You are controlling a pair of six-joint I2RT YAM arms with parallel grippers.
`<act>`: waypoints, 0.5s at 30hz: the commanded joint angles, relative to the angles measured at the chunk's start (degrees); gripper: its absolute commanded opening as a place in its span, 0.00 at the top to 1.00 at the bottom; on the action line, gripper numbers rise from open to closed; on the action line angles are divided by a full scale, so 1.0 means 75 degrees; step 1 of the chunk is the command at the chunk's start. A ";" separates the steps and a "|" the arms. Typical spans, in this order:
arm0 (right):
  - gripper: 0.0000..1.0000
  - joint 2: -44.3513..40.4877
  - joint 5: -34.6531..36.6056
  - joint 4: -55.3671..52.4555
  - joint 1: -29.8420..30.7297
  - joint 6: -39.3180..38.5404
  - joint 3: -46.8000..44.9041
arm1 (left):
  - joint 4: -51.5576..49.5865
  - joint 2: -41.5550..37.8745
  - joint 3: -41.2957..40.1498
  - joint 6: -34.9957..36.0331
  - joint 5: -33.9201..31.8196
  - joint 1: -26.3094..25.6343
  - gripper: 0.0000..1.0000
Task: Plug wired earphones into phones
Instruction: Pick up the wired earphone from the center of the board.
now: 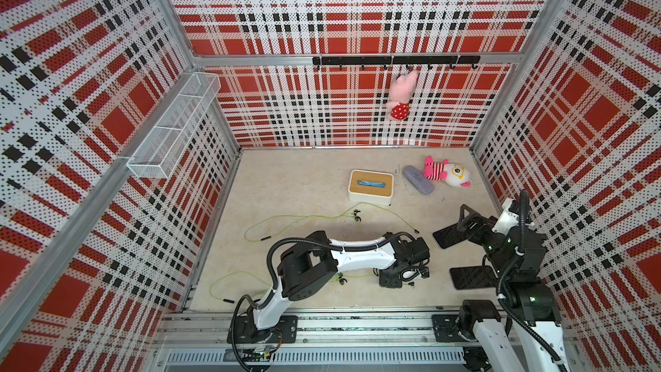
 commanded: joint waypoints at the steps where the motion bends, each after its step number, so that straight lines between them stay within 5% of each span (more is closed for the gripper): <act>1: 0.00 -0.0102 0.0106 0.0165 -0.0028 0.0058 -0.0112 | -0.0311 0.0427 -0.0017 0.0100 -0.0211 -0.0065 0.56; 15: 0.00 -0.0160 0.0127 0.0201 -0.0027 0.0037 -0.0111 | -0.0370 0.0623 0.0033 0.0347 -0.0401 -0.0168 0.85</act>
